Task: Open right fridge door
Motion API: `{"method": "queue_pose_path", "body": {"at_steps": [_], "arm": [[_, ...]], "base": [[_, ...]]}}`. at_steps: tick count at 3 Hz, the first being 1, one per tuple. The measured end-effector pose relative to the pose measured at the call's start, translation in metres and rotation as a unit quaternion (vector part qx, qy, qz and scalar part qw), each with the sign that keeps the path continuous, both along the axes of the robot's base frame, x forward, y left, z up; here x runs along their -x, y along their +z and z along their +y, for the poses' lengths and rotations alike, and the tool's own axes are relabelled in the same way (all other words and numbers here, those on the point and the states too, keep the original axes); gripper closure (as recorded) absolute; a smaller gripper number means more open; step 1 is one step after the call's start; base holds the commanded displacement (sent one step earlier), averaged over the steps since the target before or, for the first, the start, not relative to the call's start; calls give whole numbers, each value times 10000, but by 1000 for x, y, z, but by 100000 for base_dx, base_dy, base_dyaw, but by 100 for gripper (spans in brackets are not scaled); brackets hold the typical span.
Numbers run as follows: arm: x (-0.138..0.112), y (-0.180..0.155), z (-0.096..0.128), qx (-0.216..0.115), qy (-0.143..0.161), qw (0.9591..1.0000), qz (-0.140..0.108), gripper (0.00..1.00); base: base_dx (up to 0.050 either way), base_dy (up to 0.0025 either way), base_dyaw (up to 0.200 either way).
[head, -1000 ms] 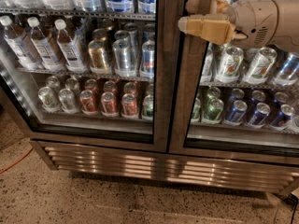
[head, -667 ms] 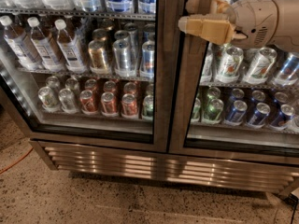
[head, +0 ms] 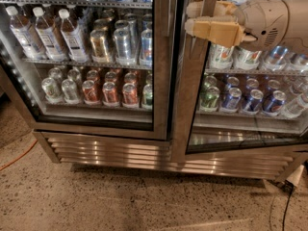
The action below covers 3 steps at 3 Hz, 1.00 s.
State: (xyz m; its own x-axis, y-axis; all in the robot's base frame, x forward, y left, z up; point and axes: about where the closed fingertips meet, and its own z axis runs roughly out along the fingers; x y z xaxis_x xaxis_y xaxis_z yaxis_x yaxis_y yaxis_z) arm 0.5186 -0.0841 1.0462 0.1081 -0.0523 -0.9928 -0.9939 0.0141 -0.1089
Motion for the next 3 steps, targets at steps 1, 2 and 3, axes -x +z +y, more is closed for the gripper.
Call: {"method": "queue_pose_path", "body": {"at_steps": [1,2,3], "arm": [[0,0,0,0,0,10000,0,100],[0,0,0,0,0,10000,0,100],[0,0,0,0,0,10000,0,100]], "base": [[-4748,-13,154],[15,-17,-19257],[-4669,42,-297]]}}
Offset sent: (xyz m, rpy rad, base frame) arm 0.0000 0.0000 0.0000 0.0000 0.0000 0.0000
